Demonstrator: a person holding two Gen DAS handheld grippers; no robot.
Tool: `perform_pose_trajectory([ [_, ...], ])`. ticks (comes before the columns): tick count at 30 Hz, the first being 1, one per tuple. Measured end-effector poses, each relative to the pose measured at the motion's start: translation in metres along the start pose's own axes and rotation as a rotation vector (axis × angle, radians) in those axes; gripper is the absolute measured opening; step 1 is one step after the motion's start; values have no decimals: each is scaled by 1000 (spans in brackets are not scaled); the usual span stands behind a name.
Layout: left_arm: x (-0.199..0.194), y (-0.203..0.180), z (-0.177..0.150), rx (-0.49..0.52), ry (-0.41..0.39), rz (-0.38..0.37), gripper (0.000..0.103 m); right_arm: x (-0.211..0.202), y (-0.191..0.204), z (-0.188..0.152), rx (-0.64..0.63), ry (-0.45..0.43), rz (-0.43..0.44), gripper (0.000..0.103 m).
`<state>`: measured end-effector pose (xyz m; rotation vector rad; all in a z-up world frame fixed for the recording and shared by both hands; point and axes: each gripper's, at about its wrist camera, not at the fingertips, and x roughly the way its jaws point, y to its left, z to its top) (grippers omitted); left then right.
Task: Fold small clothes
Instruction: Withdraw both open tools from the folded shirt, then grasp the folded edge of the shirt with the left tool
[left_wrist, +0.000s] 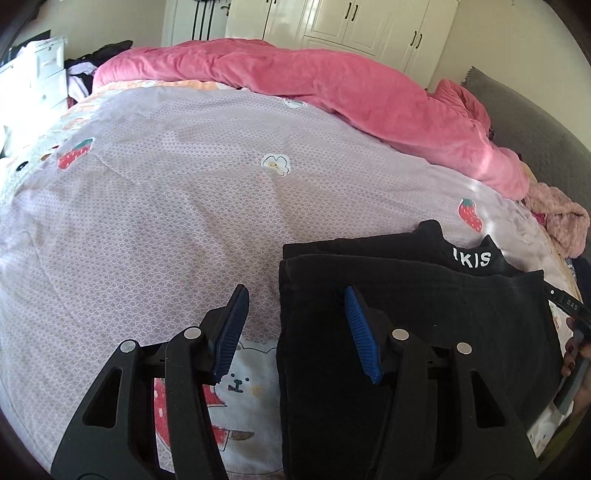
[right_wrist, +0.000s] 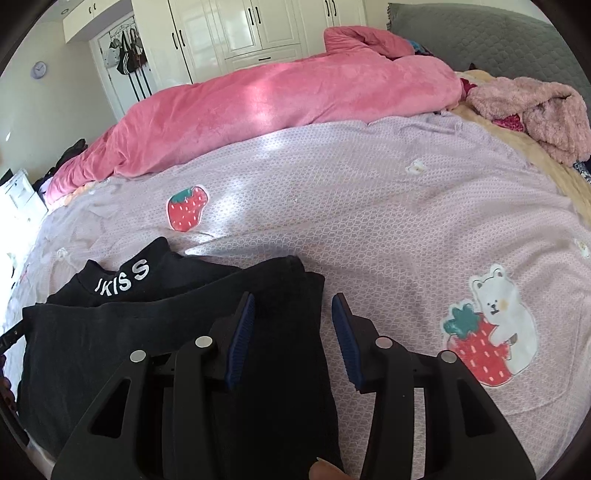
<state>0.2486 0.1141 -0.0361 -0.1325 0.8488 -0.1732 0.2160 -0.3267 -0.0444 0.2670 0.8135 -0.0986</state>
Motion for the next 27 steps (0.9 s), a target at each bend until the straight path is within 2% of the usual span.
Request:
perform_pose_trajectory([
  [1, 1, -1, 1, 3, 0, 1, 46, 0, 2, -2, -10, -2, 3, 22],
  [3, 1, -4, 0, 15, -3, 1, 42, -1, 5, -3, -30, -13, -3, 18],
  [4, 1, -5, 0, 21, -3, 1, 36, -3, 7, -4, -39, -22, -5, 12],
  [5, 1, -6, 0, 25, -6, 0, 34, -5, 8, -5, -42, -28, -3, 11],
  [9, -2, -11, -1, 33, -20, -8, 8, -14, 12, -8, -67, -64, 5, 9],
  [10, -3, -13, -1, 39, -24, -4, 5, -17, 13, -8, -75, -74, 4, 8],
  [15, -23, -16, 5, 55, -96, -19, 3, -33, 8, -9, -47, -139, 23, 7],
  [20, -37, -18, 17, 54, -155, -27, 3, -45, -3, 4, 10, -205, 52, 7],
  [27, -15, -19, 21, 61, -133, 7, 3, -30, -2, 12, 0, -201, 10, 7],
])
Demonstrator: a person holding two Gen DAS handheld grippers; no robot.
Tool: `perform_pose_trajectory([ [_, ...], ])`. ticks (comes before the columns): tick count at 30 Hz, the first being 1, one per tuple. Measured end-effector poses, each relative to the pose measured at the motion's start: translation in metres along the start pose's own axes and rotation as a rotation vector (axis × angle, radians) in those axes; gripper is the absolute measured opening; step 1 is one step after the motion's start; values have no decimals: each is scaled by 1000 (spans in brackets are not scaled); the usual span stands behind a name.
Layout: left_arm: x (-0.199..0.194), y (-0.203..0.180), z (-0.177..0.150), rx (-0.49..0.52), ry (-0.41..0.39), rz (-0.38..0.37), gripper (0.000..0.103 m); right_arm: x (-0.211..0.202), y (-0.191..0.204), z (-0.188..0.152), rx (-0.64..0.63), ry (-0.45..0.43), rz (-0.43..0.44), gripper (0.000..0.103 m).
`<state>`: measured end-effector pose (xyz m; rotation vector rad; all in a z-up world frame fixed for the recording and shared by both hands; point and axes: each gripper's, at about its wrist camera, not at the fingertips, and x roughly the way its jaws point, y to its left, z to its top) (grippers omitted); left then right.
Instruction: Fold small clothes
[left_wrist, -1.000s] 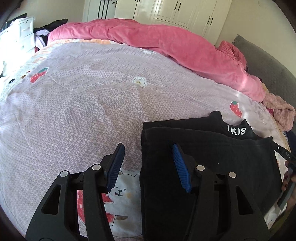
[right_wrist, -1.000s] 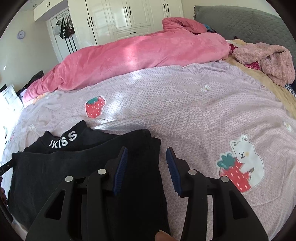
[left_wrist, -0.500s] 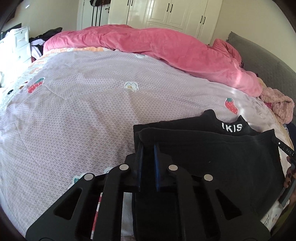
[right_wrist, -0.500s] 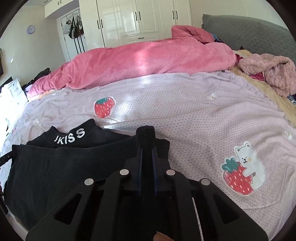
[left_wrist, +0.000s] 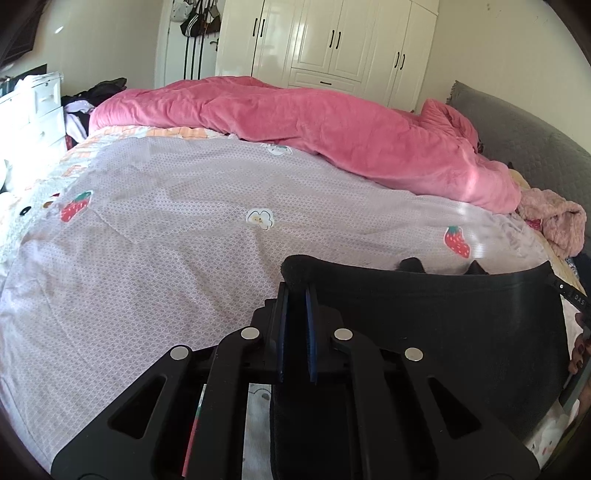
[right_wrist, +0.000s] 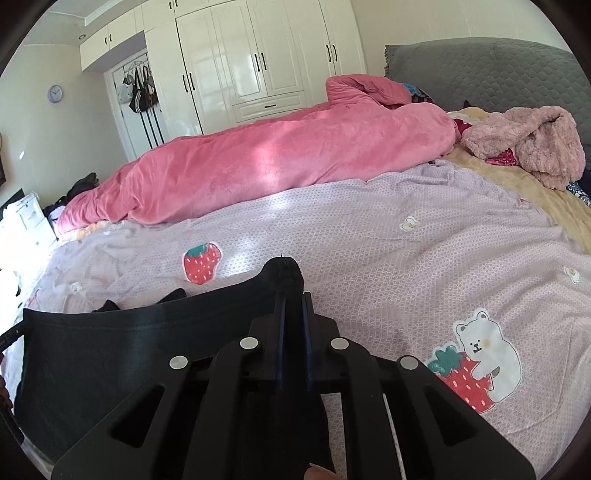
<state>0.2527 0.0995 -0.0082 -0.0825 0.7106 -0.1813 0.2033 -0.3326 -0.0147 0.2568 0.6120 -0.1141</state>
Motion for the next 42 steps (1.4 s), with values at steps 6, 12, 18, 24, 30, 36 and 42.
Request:
perform_pose_trajectory([
  [6, 21, -5, -4, 38, 54, 48, 3, 17, -4, -7, 2, 60, -42, 7],
  [12, 31, -1, -11, 29, 98, 75, 4, 36, 2, -19, -39, 135, -108, 9],
  [18, 34, -1, -14, 28, 109, 81, 5, 38, -5, -21, -15, 148, -159, 26],
  [24, 34, -1, -16, 30, 116, 91, 9, 32, -7, -23, -6, 144, -165, 36],
  [30, 32, -1, -17, 28, 120, 104, 14, 25, -10, -22, 5, 134, -161, 43],
  [36, 27, -1, -19, 26, 124, 110, 18, 5, -9, -21, 19, 94, -131, 62],
  [42, 19, 2, -24, 16, 140, 113, 27, -13, -2, -25, 2, 75, -110, 70],
])
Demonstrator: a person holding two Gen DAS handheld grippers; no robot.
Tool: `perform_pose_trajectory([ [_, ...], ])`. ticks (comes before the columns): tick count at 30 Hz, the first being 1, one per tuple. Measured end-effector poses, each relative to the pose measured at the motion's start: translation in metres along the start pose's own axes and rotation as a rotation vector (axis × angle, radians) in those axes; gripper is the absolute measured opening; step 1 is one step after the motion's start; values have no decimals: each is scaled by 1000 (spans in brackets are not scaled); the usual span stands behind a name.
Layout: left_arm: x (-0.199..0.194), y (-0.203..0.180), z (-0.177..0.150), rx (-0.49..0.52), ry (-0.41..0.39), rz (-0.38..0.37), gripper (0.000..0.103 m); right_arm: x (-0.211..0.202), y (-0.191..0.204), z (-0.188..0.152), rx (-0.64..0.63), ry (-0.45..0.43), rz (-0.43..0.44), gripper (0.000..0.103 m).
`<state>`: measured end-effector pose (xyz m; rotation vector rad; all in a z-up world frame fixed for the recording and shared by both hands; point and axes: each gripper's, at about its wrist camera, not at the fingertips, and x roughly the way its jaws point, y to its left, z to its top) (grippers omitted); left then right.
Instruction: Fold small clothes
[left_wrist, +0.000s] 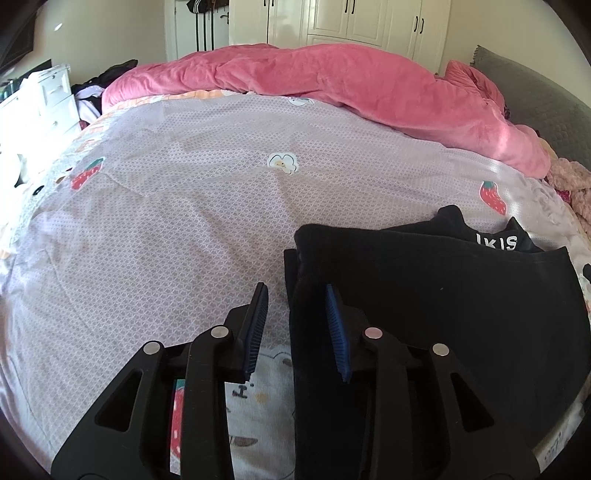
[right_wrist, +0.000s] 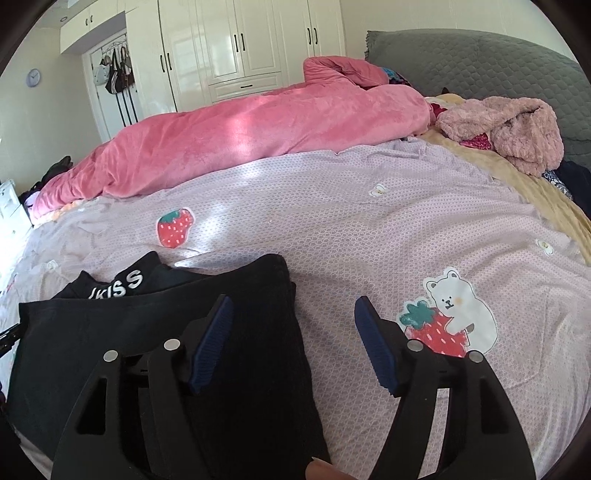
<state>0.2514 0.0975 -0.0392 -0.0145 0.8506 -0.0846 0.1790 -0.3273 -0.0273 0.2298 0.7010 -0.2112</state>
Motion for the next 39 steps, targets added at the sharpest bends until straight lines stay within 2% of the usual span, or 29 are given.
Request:
perform_pose_trajectory([
  [1, -2, 2, -1, -4, 2, 0, 28, -5, 2, -1, -6, -8, 14, 77],
  [2, -4, 4, -3, -11, 4, -2, 29, -10, 6, -3, -13, -15, 29, 80],
  [5, -13, 12, -5, -36, 4, -9, 36, -29, 24, -7, -44, -33, 92, 83],
  [7, -20, 18, -2, -52, -8, -6, 47, -41, 44, -11, -74, -38, 140, 87],
  [9, -27, 23, 1, -68, -23, -4, 54, -52, 67, -17, -123, -37, 199, 92],
  [14, -37, 32, 7, -84, -49, 10, 62, -80, 148, -48, -312, -18, 328, 92],
  [18, -40, 34, 8, -106, -54, -21, 73, -98, 203, -77, -460, -4, 394, 92],
  [20, -39, 34, 8, -102, -48, -24, 73, -103, 226, -89, -514, 3, 418, 92],
  [27, -33, 37, 8, -123, -21, -57, 75, -100, 270, -119, -593, 55, 446, 92],
  [31, -29, 39, 8, -135, -4, -76, 76, -95, 287, -133, -636, 87, 426, 92],
  [39, -15, 39, 7, -161, 47, -122, 78, -75, 309, -150, -711, 87, 294, 92],
])
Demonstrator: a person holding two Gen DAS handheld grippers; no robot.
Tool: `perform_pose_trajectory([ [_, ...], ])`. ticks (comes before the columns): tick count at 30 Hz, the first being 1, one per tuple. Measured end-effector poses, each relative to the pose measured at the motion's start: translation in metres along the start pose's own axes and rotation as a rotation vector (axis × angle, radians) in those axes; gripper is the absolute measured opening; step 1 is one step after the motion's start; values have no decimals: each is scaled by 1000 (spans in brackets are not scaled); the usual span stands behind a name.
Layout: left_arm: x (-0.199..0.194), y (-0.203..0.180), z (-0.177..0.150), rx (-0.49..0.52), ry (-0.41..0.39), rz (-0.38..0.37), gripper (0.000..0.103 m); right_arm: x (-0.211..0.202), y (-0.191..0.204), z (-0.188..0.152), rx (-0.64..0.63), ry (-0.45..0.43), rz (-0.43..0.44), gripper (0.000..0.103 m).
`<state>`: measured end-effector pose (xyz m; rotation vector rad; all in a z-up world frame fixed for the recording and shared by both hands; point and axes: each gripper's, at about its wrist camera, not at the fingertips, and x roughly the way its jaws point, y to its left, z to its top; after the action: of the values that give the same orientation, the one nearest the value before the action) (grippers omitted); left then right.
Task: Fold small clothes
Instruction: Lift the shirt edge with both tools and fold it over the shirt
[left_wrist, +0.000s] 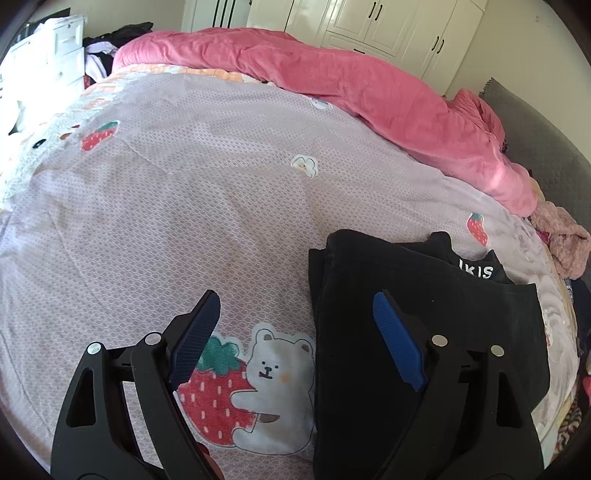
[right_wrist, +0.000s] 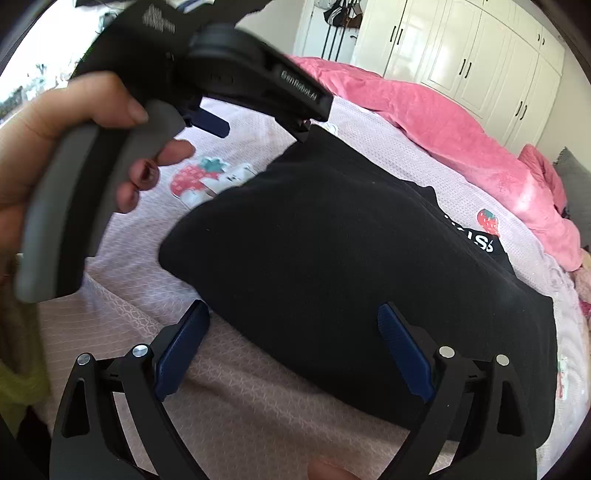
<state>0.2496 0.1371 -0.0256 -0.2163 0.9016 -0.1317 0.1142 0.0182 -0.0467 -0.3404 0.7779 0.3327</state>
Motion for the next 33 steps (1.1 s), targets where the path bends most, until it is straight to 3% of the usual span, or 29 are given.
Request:
perform_pose_trajectory([
  [5, 9, -1, 0, -11, 22, -17, 78, 9, 0, 5, 7, -26, -38, 91],
  [8, 16, 0, -1, -27, 42, -31, 78, 6, -3, 5, 12, -67, -71, 78],
  [11, 23, 0, -1, -43, 63, -54, 78, 0, -7, 4, 31, -108, -47, 48],
  [13, 26, 0, -2, -65, 81, -96, 78, -5, -10, 4, 37, -134, -12, 15],
  [14, 28, -1, -2, -71, 88, -113, 78, -9, -10, 3, 37, -149, 0, 10],
  [17, 31, -3, -4, -91, 110, -175, 69, -21, -15, 1, 51, -201, 6, 9],
  [20, 36, -8, -7, -127, 143, -270, 49, -28, -24, 0, 85, -228, 25, 8],
  [25, 30, -25, -9, -119, 119, -341, 18, -39, -38, -3, 120, -257, 41, 8],
  [33, -6, -62, -6, -60, 29, -384, 13, -65, -63, -15, 172, -324, 27, 7],
])
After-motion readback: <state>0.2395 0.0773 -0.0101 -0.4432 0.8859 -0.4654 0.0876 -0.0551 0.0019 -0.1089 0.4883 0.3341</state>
